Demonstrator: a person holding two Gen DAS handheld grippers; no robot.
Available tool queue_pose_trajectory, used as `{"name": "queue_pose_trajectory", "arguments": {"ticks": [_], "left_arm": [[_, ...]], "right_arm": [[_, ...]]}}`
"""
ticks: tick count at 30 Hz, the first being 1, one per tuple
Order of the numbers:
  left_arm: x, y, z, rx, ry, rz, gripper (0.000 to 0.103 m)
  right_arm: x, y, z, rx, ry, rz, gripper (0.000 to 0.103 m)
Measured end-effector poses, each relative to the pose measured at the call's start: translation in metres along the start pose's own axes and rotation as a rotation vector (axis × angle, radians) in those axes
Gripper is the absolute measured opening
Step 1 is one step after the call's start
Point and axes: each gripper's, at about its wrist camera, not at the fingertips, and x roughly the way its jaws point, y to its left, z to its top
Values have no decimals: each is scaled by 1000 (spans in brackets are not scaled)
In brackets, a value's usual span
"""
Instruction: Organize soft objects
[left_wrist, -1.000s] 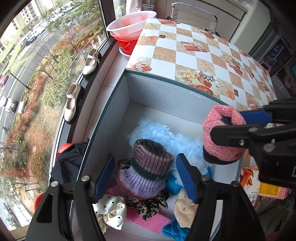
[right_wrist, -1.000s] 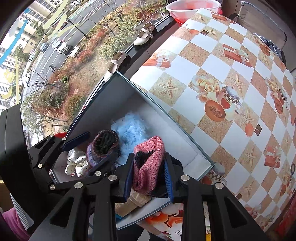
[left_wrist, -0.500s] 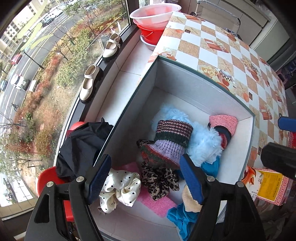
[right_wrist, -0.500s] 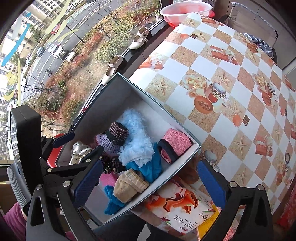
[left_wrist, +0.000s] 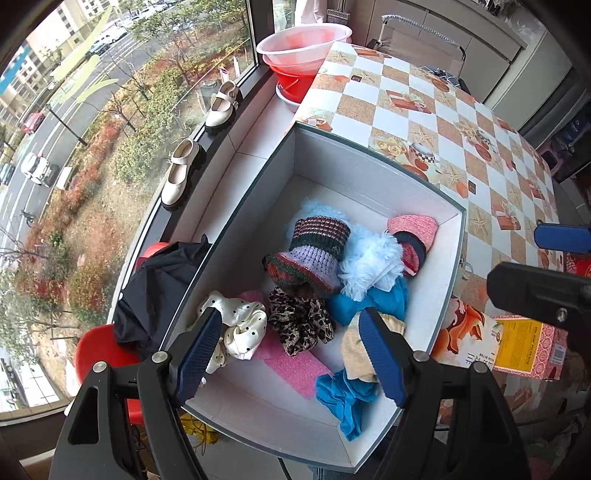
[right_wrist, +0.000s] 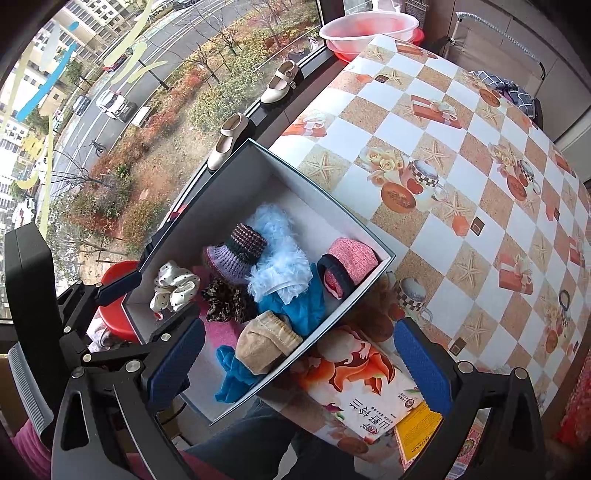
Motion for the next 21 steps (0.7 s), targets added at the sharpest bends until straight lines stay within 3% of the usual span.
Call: {"name": "queue_pose_trajectory", "arguments": {"ticks": [16,21], "left_arm": [[-18,-10,-36,-11,8,23,80],[-37,-2,-45,-65,-89,-80,80]], "right_arm": [[-15,14,-35,-45,-15,-14,103],[-20,15,-43,-41,-29,-10,103]]}}
